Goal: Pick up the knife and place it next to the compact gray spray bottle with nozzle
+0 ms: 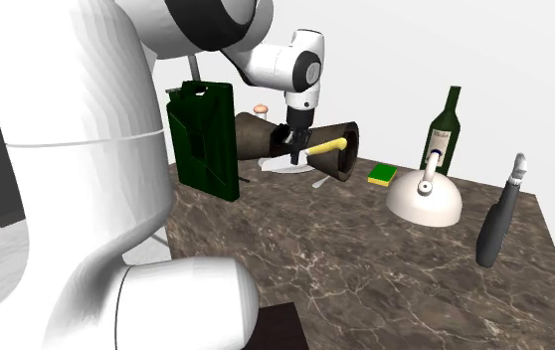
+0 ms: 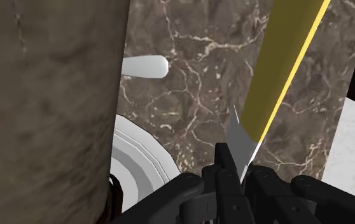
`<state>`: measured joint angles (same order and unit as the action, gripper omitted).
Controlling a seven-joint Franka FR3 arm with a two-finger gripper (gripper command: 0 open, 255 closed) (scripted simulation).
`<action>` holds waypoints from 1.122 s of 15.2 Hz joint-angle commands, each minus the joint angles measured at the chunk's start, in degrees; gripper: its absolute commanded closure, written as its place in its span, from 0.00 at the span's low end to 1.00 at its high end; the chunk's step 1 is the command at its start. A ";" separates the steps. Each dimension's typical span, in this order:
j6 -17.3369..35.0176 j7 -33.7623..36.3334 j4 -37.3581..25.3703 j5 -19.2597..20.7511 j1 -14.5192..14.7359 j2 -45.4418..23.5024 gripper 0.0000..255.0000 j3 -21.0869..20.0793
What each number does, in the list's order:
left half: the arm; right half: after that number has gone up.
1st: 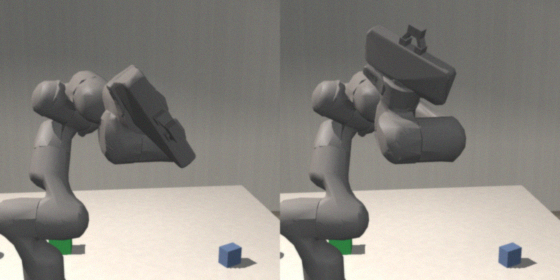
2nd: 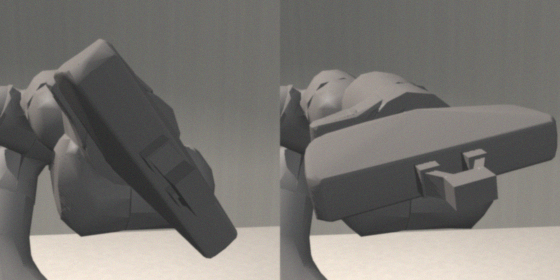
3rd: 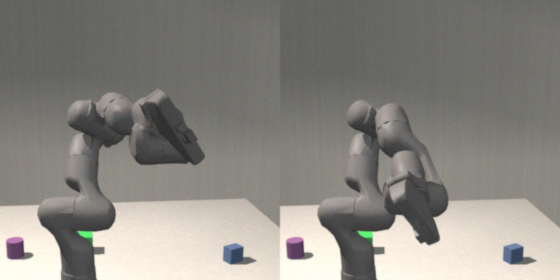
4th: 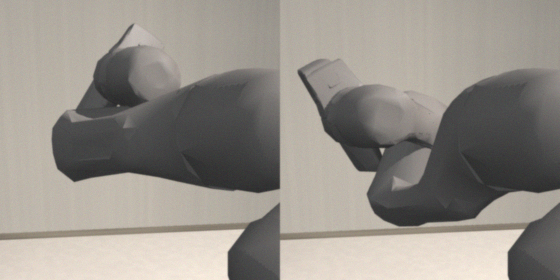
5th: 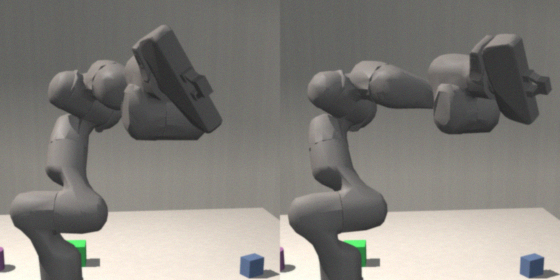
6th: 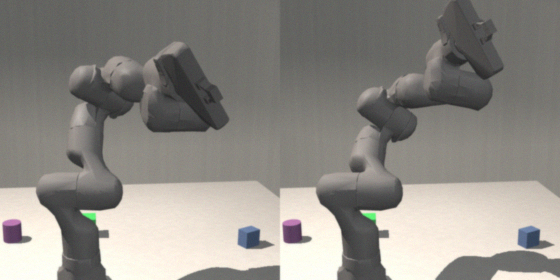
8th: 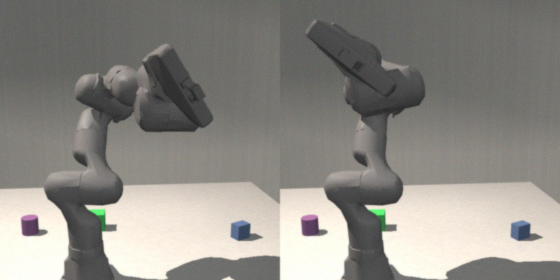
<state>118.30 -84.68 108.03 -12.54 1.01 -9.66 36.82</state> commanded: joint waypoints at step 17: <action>-12.91 2.82 -10.79 2.84 0.25 2.92 1.00 0.57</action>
<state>106.19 -82.00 97.94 -9.79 1.27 -6.83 37.38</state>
